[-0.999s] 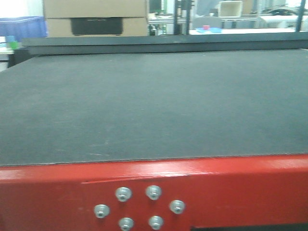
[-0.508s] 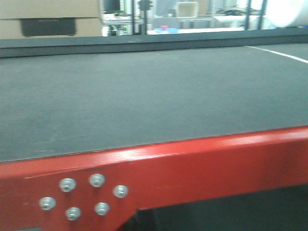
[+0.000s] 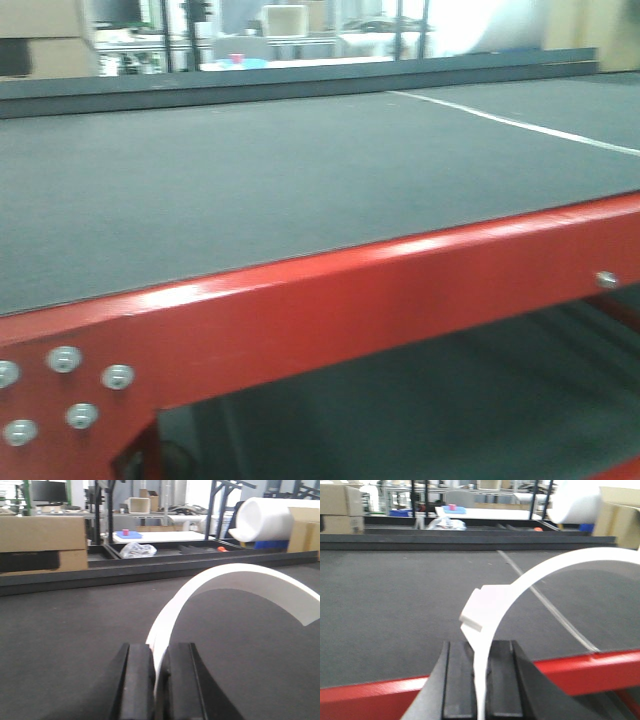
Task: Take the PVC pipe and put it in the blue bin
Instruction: 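Drive the base away from the table holding both arcs, then drive the base toward the shelf of blue bins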
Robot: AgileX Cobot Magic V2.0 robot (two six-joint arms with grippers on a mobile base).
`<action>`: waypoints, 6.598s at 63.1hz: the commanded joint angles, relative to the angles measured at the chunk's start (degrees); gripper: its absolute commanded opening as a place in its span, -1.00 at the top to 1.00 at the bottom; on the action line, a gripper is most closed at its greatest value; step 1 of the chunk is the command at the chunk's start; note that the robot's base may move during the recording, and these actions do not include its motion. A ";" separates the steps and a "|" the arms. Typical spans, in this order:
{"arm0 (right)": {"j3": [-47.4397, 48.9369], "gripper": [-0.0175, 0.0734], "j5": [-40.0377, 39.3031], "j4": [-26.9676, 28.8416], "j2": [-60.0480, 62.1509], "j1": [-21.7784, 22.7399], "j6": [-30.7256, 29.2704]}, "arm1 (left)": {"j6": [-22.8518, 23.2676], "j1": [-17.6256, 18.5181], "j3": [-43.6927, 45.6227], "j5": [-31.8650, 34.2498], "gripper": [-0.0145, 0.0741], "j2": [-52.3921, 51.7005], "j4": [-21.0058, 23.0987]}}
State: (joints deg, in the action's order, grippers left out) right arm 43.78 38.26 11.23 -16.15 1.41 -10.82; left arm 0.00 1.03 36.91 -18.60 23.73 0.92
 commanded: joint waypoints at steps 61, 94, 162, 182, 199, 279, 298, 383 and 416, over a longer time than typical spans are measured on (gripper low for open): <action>-0.09 0.96 -1.48 -0.59 0.19 0.07 -0.23 | 0.00 0.22 0.11 1.83 0.92 -0.41 0.14; -0.09 0.96 -1.48 -0.59 0.19 0.07 -0.23 | 0.00 0.22 0.11 1.83 0.92 -0.41 0.14; -0.09 0.96 -1.48 -0.47 0.19 0.07 -0.23 | 0.00 0.22 0.11 1.83 0.92 -0.41 0.14; -0.09 0.96 -1.48 -0.47 0.19 0.07 -0.23 | 0.00 0.22 0.11 1.83 0.92 -0.41 0.14; -0.09 0.96 -1.48 -0.47 0.19 0.07 -0.23 | 0.00 0.22 0.11 1.83 0.92 -0.41 0.14; -0.09 0.96 -1.48 -0.47 0.19 0.07 -0.23 | 0.00 0.22 0.11 1.95 0.92 -0.41 0.14; -0.09 0.96 -1.48 -0.47 0.19 0.07 -0.23 | 0.00 0.22 0.11 1.95 0.92 -0.41 0.14; -0.09 0.96 -1.48 -0.36 0.19 0.07 -0.23 | 0.00 0.22 0.11 1.95 0.92 -0.41 0.14; -0.09 0.96 -1.48 -0.36 0.19 0.07 -0.23 | 0.00 0.22 0.11 1.95 0.92 -0.41 0.14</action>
State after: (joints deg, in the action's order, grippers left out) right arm 43.78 38.26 11.23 -16.12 1.41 -10.82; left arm 0.00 1.03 36.91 -18.60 23.64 0.92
